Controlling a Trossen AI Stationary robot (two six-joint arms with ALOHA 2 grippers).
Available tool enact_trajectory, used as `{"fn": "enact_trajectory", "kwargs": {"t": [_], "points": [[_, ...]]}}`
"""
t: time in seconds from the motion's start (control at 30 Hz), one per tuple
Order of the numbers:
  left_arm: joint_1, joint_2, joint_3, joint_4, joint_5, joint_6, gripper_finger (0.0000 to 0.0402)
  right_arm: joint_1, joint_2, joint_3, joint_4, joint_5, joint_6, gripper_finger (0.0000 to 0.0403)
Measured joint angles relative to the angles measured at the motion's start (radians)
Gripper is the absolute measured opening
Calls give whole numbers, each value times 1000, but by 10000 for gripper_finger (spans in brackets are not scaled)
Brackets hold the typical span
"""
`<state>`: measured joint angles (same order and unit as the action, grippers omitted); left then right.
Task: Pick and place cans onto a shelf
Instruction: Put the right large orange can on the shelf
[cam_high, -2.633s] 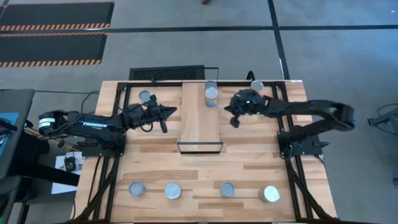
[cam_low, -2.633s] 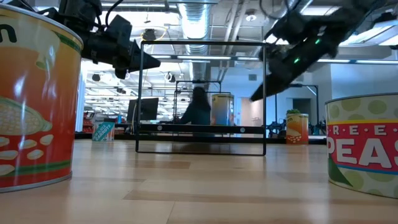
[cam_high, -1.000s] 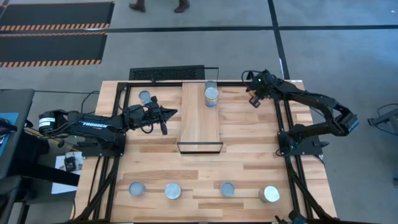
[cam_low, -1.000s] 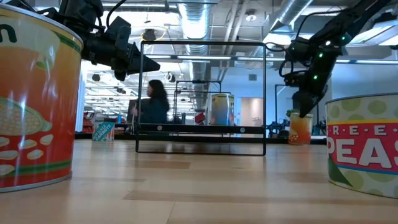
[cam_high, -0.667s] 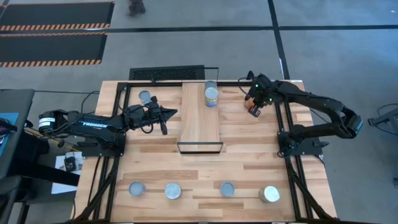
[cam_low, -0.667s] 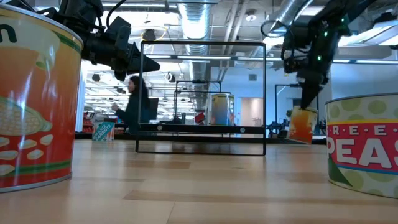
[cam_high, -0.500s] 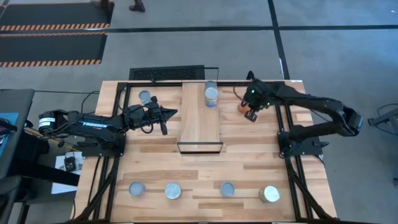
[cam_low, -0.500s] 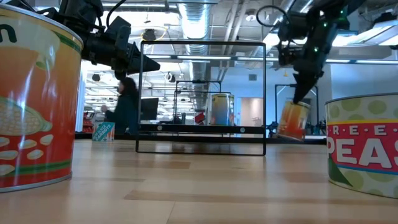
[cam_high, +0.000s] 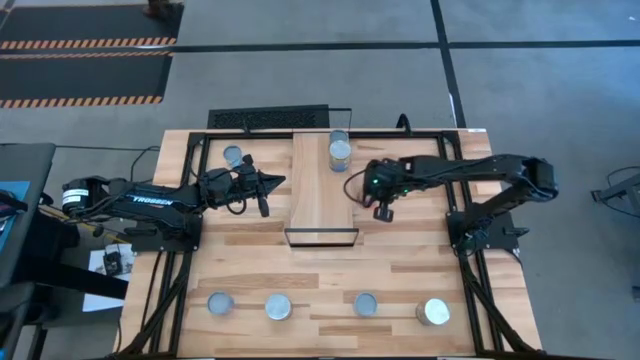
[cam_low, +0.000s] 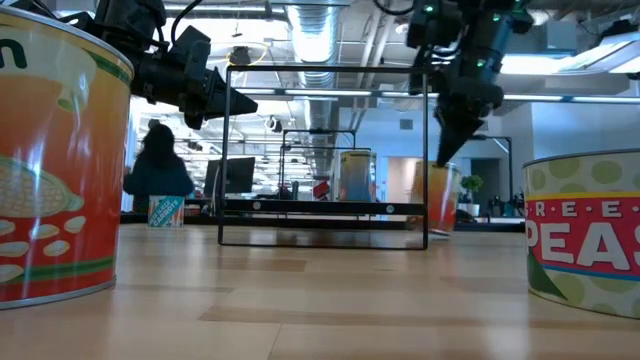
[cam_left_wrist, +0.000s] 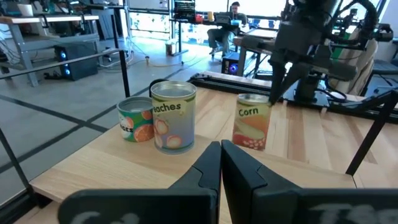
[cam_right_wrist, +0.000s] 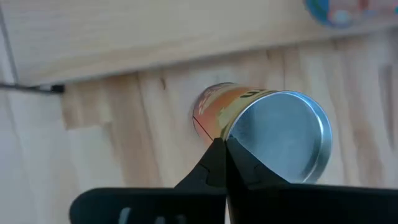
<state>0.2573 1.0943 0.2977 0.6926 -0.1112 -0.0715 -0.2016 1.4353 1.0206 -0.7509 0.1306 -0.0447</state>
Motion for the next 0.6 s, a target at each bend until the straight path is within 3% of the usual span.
{"fn": "enact_trajectory", "kwargs": {"t": [0.13, 0.3, 0.6], "points": [[0, 0, 0, -4, 0, 0, 0, -1, 83, 49, 7, 4, -13, 22], [0, 0, 0, -6, 4, -1, 0, 5, 136, 101, -8, 15, -40, 69], [0, 0, 0, -14, 22, 0, 0, 9, 59, 185, -128, 54, -145, 171]]}}
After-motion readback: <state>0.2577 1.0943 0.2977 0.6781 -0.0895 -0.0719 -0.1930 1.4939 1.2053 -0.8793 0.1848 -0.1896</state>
